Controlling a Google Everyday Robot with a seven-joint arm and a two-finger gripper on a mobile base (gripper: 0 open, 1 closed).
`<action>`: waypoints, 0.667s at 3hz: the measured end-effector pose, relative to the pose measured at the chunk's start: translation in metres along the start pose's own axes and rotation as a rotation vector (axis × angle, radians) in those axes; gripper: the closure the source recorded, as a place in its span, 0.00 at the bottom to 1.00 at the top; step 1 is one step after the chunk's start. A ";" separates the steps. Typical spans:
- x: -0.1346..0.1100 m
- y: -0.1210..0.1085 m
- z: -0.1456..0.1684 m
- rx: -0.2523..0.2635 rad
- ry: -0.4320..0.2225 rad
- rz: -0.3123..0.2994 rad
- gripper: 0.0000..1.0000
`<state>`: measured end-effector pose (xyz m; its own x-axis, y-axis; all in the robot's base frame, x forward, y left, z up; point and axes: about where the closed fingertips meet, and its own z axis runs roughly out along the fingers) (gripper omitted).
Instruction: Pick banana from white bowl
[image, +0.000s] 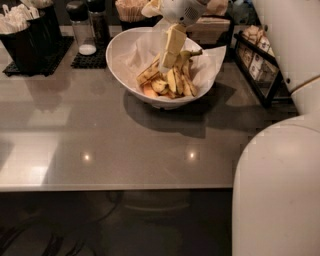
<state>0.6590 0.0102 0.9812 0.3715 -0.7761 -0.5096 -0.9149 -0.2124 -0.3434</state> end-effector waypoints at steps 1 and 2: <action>-0.001 -0.003 0.001 0.008 -0.004 -0.001 0.00; 0.011 0.000 0.024 -0.015 -0.010 0.043 0.00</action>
Offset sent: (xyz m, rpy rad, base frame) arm 0.0066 0.0028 -0.0587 0.0076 0.1083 -0.0552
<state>0.6666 0.0159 0.9571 0.3334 -0.7787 -0.5316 -0.9322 -0.1877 -0.3096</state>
